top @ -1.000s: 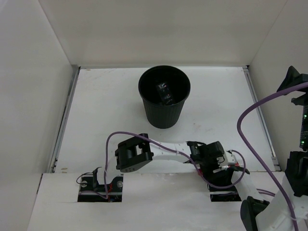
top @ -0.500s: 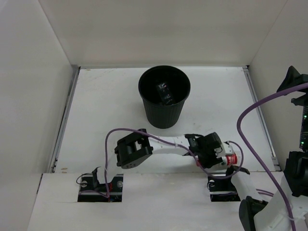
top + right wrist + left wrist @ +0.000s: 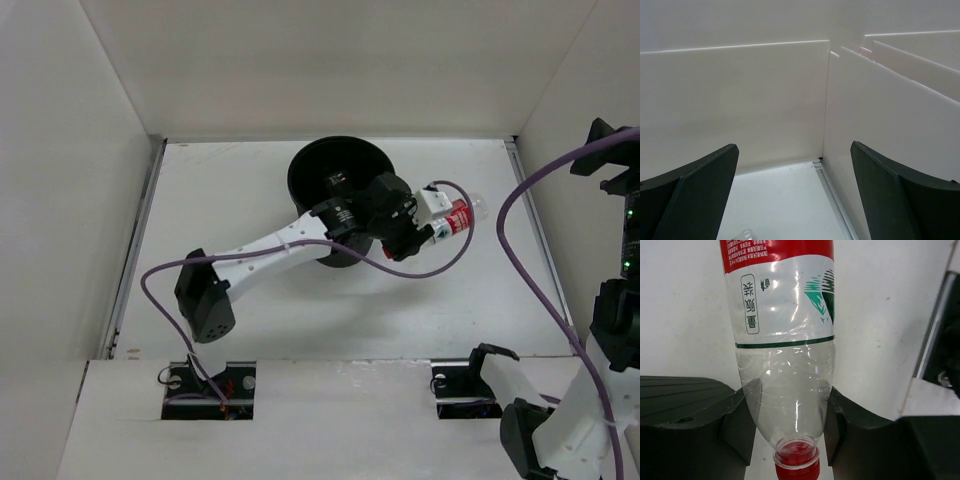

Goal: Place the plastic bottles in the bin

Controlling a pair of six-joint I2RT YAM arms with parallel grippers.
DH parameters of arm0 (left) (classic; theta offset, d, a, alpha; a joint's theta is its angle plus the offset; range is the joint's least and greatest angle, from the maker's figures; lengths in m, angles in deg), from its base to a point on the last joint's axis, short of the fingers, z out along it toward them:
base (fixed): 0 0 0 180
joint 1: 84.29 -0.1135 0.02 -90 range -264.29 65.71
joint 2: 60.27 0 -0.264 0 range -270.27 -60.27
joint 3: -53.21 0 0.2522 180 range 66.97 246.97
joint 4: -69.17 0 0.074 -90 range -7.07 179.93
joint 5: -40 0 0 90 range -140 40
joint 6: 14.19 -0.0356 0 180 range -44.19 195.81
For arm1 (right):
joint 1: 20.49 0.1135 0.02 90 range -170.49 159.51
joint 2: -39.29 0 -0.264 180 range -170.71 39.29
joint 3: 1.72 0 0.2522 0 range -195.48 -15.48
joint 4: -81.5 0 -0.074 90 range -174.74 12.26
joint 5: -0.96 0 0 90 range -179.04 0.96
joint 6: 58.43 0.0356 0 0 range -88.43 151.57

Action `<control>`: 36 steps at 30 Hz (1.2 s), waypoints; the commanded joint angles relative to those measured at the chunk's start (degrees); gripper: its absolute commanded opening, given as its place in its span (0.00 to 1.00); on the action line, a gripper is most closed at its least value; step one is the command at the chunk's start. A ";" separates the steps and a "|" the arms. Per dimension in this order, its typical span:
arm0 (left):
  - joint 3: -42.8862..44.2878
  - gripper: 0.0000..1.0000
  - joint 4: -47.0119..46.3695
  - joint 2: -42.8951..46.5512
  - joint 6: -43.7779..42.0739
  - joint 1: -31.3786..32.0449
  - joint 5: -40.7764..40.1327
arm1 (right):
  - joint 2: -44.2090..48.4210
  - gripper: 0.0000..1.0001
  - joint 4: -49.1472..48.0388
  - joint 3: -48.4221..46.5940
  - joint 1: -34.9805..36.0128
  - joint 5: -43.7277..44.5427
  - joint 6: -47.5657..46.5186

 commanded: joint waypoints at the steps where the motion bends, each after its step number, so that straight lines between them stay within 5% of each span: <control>1: 2.64 0.07 3.52 5.01 -0.78 4.27 1.31 | -2.35 1.00 -4.24 0.64 -0.28 -0.77 1.39; 9: 5.97 0.07 3.08 7.74 -0.51 8.67 0.08 | -5.78 1.00 -5.48 -1.82 -0.10 -1.47 2.45; 19: 20.31 0.07 5.54 5.72 -6.92 -2.04 0.08 | -7.36 1.00 -5.48 -2.96 -0.10 -1.91 2.45; 30: -4.64 0.07 -7.19 14.77 -17.47 -17.95 3.77 | -8.68 1.00 -4.77 -7.09 0.25 -2.00 1.66; 36: -8.78 0.07 -10.28 16.44 -18.00 -21.82 3.86 | -9.38 1.00 -4.16 -8.67 0.78 -2.00 1.39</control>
